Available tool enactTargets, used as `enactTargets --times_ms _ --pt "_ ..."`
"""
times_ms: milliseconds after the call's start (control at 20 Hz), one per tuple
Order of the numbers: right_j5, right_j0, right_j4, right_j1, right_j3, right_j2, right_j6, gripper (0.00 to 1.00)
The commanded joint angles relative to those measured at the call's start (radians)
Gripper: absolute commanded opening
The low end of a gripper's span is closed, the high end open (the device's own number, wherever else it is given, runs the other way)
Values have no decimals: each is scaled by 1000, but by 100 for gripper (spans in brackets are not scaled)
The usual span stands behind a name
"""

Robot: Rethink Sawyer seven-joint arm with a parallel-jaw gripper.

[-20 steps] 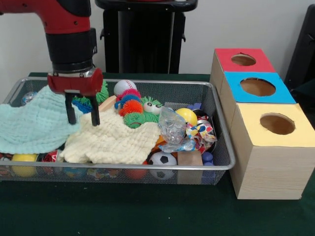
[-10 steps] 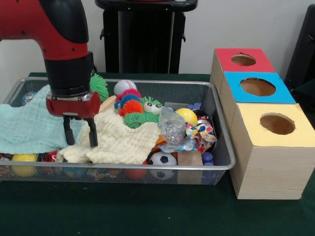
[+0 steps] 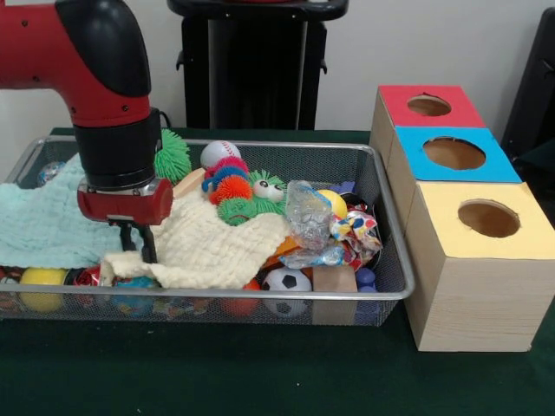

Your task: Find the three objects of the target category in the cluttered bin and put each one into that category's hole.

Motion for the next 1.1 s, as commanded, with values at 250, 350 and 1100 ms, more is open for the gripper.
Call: enactTargets --times_ms 250,350,1100 --pt "16 33 -134 95 -100 33 -196 0" --pt "24 26 -122 81 -84 37 -181 0" --pt "-26 -82 237 -515 572 178 148 0"
